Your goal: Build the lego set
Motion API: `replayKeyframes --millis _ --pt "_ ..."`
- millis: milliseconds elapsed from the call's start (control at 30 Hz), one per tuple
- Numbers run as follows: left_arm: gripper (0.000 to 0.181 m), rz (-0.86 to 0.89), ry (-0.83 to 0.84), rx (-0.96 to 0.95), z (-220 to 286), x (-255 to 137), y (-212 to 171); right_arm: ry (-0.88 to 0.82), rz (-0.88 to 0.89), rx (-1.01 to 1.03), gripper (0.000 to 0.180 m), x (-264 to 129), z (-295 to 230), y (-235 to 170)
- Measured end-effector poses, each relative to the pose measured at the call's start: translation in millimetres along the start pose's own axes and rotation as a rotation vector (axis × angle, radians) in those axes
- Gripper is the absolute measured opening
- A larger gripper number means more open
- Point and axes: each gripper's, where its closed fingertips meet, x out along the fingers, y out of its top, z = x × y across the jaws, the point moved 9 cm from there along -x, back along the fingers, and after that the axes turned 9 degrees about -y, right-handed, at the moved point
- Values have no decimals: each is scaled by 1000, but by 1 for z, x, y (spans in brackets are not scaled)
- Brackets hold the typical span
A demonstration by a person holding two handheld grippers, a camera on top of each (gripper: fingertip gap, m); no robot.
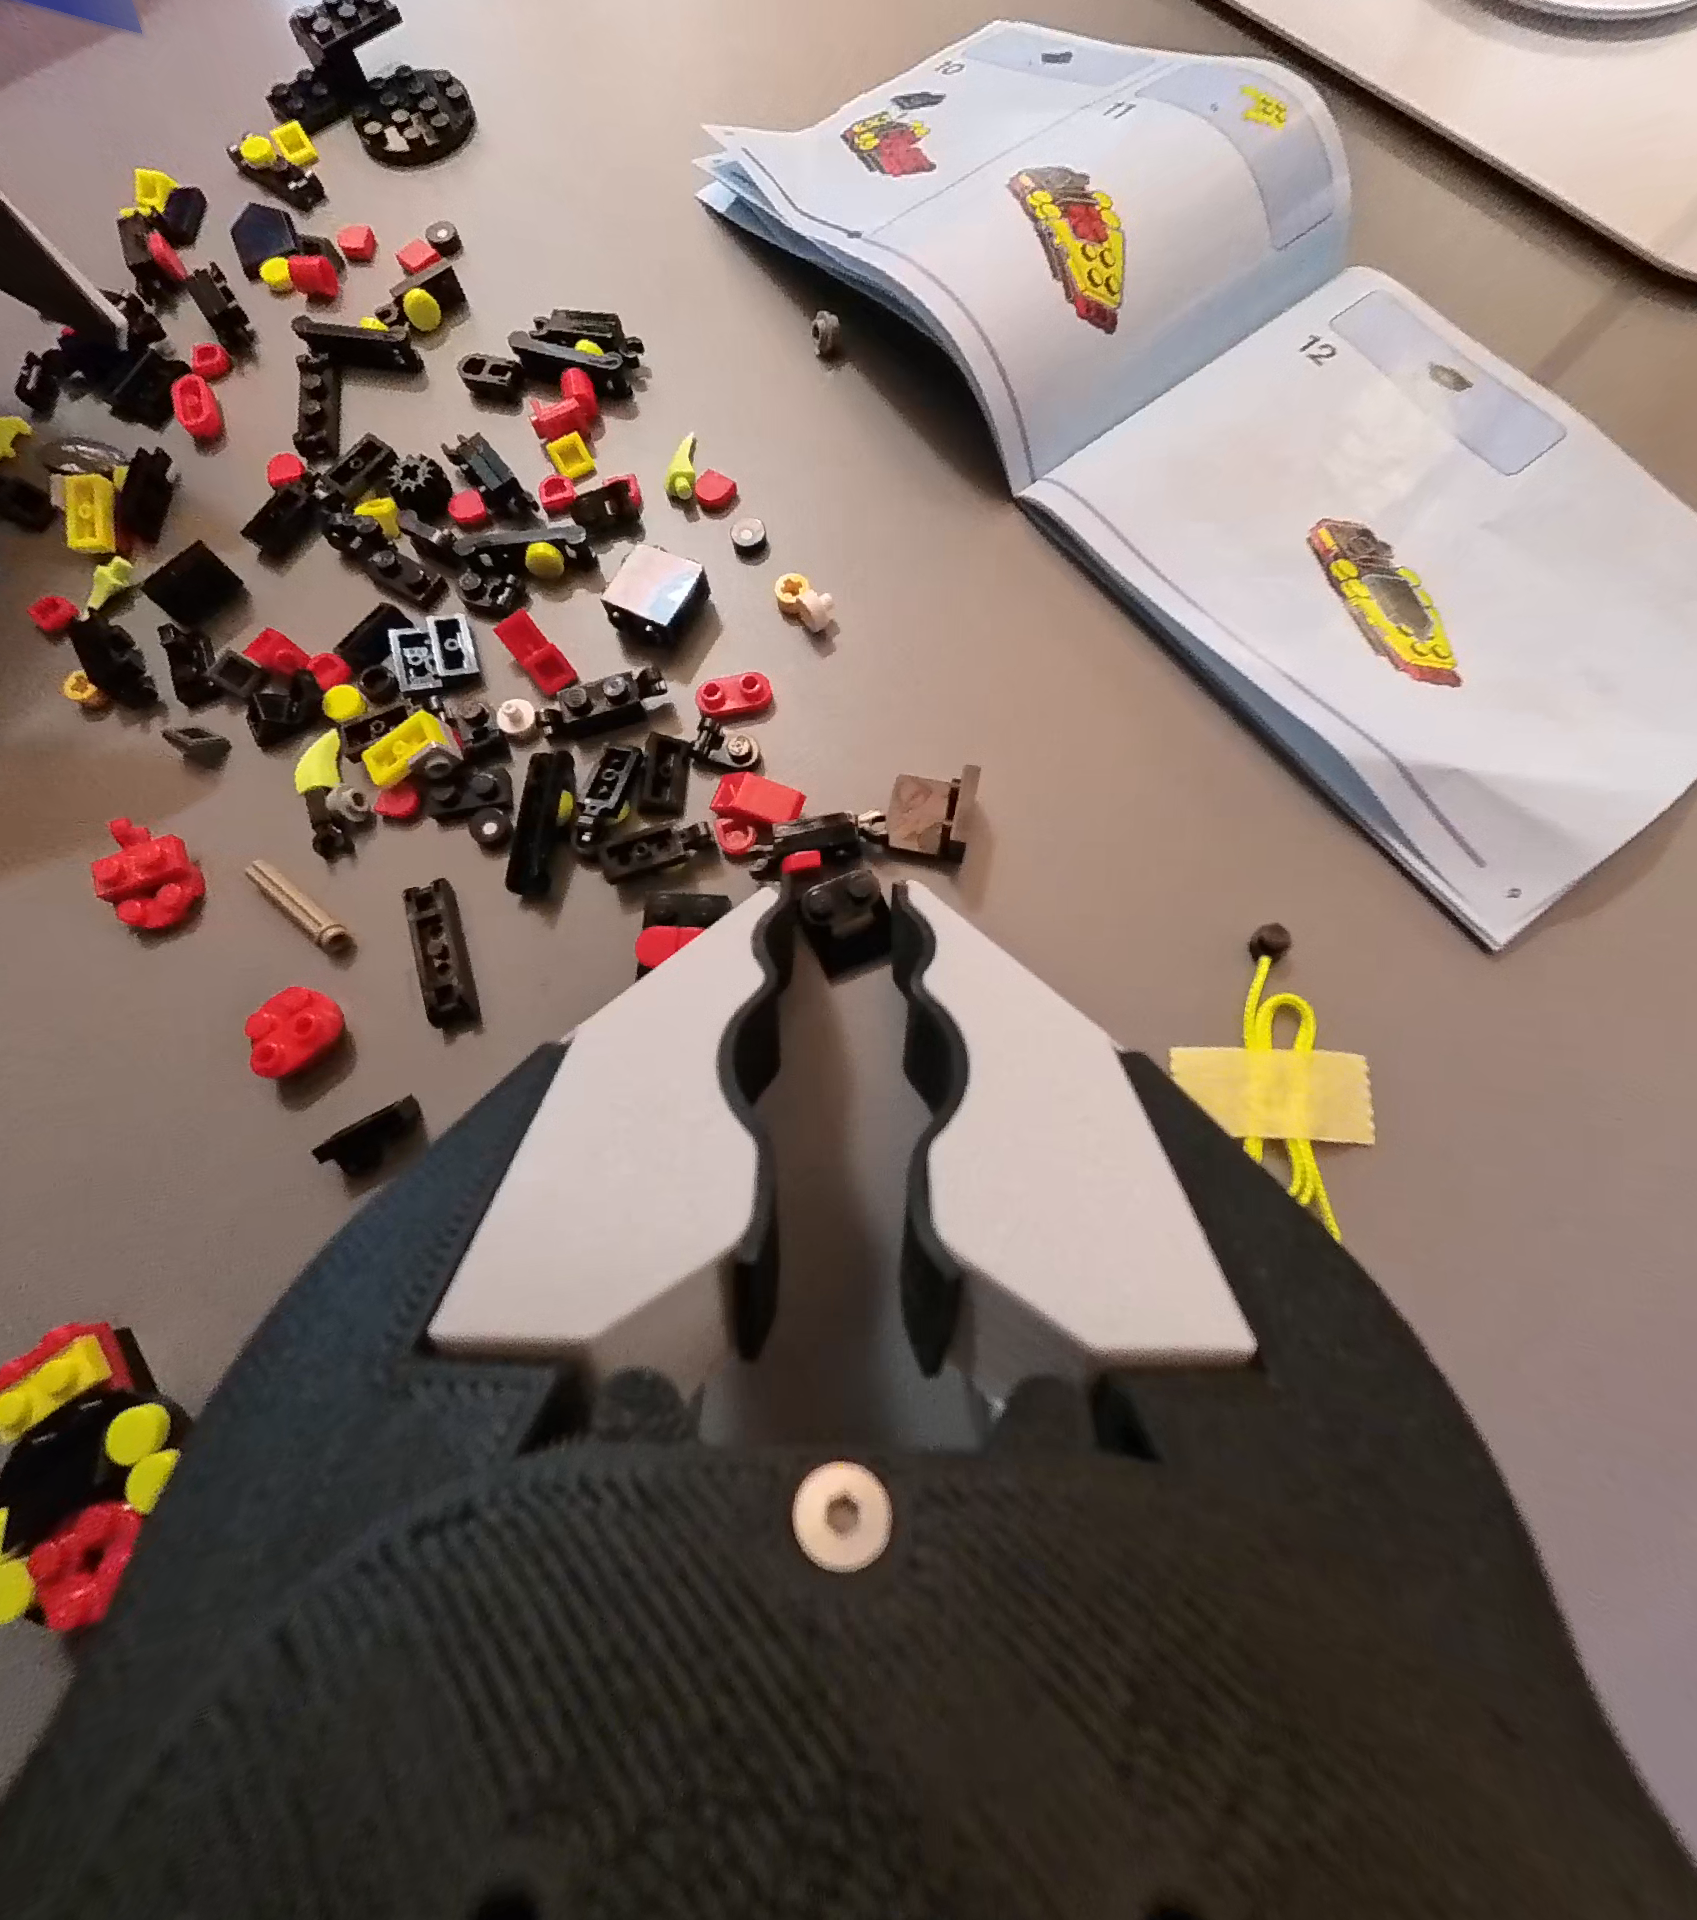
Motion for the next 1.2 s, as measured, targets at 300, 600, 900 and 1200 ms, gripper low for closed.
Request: replayKeyframes --millis 300,600,900,1200 --pt "41 -4 -1 -4 -1 1 0 -2 0 -2 17 0 0 0" --pt "41 -4 -3 -9 -1 1 0 -9 0 -8 16 0 -1 0" --pt "41 -5 -3 -11 -2 1 -1 -11 1 -10 16 0 -1 0" --pt "42 -6 -3 -13 -2 1 -1 -10 0 -7 16 1 0 0"
